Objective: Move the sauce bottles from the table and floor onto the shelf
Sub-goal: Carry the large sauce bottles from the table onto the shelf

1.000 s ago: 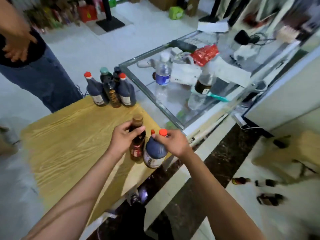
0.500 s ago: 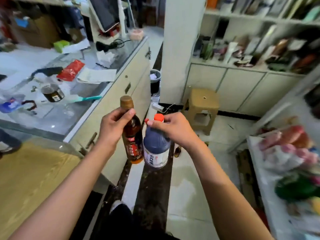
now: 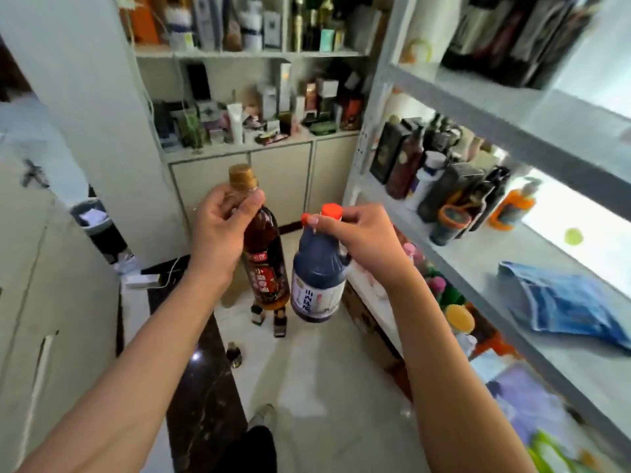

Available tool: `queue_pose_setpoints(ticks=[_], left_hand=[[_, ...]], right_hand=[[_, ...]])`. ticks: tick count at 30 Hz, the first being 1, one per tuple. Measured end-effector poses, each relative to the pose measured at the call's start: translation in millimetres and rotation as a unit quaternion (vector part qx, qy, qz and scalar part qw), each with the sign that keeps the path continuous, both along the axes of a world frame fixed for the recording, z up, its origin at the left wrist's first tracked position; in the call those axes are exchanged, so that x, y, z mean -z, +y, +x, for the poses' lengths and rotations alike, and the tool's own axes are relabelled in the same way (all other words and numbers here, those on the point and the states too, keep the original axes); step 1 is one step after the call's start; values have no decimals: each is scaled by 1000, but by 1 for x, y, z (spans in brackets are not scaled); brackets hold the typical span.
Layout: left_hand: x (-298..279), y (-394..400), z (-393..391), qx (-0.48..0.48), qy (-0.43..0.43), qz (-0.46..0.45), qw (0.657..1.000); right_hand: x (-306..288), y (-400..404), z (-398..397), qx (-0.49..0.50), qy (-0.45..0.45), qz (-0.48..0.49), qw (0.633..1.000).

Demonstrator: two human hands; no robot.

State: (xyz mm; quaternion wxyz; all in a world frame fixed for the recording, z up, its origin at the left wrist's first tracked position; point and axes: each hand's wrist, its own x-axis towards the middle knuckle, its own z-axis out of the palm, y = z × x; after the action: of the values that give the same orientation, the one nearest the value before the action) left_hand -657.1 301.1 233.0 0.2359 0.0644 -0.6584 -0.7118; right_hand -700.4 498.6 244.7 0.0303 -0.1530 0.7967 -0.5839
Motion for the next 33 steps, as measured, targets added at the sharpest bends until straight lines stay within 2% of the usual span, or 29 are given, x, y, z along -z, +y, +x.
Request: queue_pose_setpoints(ticks=[4,9,16,21,27,30,33], left_hand=[[-28,12,-88,59,24,17,998],[-78,58,-188,113,62,-35,991],[-146,134,-266,170,140,-20,975],[-195,200,-296,173,221,1,960],[-215,263,-350,183,231,0,956],[-220,290,-381,197,242,-46,949],[-226,314,-418,217,245,-89,941]], right_hand=[[-43,20,-60,77,30,-5,997],[-101,45,-109,186,80,-5,979],[-173,101,-169,320,132,-11,938],[-219,160,-199,350,165,-2,922],[-247,217,-252,357,188,6,915],[-253,243,-285,367,197,26,909],[-250,265,-321,408,209,56,887]])
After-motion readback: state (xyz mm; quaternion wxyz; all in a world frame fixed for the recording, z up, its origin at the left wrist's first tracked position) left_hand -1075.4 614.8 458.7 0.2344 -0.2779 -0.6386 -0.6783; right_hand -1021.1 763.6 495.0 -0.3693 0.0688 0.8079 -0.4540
